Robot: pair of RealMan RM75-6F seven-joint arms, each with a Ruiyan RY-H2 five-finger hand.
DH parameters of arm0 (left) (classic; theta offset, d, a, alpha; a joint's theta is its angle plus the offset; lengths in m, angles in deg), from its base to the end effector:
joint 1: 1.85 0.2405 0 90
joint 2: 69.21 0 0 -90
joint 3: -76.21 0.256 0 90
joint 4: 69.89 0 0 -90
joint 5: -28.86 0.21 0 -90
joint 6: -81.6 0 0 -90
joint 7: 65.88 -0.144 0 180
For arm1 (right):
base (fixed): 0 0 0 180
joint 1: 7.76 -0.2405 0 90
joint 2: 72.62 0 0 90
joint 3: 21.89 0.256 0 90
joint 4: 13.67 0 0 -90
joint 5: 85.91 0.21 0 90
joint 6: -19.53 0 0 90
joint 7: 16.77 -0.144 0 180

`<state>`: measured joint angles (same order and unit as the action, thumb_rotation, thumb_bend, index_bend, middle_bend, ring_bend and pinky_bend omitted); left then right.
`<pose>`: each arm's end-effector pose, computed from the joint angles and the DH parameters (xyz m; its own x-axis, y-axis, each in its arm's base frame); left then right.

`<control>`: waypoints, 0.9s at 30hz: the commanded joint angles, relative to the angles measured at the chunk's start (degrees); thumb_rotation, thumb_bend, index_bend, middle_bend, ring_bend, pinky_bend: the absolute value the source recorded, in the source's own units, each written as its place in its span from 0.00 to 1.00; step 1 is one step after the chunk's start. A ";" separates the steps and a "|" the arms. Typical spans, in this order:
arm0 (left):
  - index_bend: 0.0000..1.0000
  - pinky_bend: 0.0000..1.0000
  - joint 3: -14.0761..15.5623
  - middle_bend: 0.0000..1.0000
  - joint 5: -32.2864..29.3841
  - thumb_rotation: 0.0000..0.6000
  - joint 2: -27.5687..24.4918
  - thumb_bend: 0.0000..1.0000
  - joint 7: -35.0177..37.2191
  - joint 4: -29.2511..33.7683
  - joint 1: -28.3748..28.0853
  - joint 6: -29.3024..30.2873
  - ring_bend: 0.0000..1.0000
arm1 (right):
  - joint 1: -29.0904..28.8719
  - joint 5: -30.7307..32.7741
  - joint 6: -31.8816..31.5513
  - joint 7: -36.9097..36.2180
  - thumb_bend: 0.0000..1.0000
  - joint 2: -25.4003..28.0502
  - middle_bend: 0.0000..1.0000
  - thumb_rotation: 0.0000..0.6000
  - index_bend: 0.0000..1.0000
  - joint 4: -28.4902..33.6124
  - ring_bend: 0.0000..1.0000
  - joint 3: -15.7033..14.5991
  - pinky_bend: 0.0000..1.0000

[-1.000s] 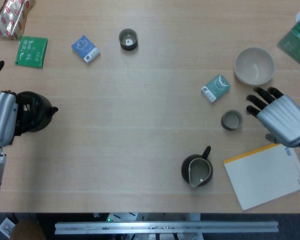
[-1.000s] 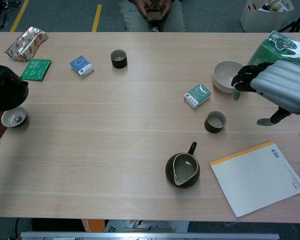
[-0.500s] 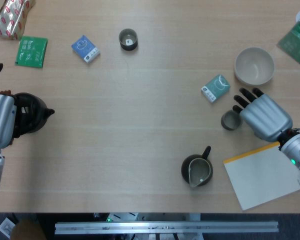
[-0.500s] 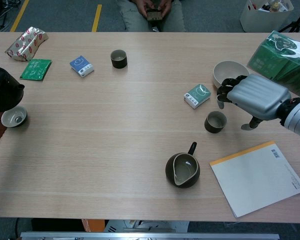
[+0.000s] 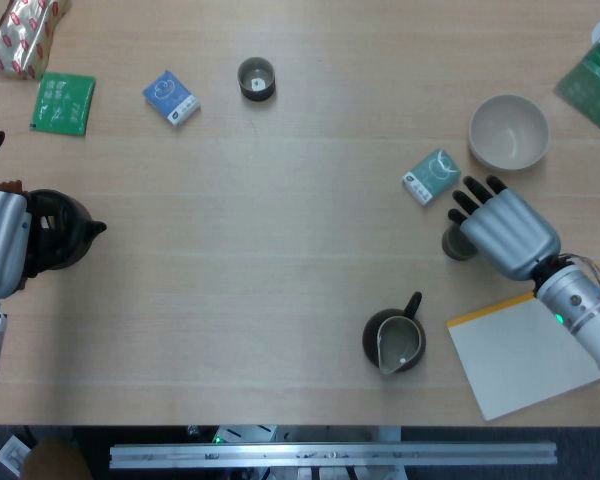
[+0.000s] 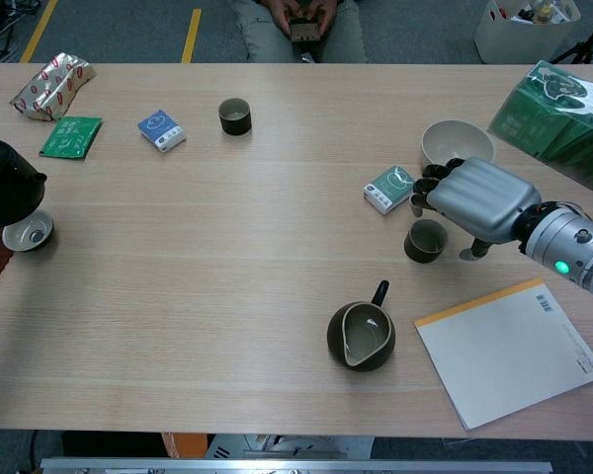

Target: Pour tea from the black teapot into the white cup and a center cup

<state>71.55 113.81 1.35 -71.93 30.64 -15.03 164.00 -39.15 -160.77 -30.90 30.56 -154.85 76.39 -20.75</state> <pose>-0.2412 0.2210 0.1130 0.2547 0.0017 0.9670 0.9554 -0.1549 -0.2514 -0.2164 -0.2646 -0.0178 0.8778 -0.1652 0.4495 -0.4540 -0.5860 0.6712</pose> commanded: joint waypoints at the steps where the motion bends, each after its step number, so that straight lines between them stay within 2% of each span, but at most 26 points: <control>1: 0.95 0.07 -0.01 1.00 0.00 0.96 0.01 0.33 0.16 -0.09 0.02 -0.05 0.84 | -0.65 0.82 0.09 1.02 0.00 -0.93 0.24 1.00 0.32 -0.85 0.14 -0.37 0.24; 27: 0.95 0.07 -0.14 1.00 -0.03 0.96 -0.63 0.33 2.20 -0.77 0.58 0.07 0.84 | -4.62 7.18 -0.25 7.02 0.01 -6.17 0.24 1.00 0.32 -4.73 0.14 -2.16 0.24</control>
<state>71.42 113.77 0.72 -69.74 29.89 -14.45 164.06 -43.69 -153.69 -31.11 37.48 -160.96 71.71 -22.85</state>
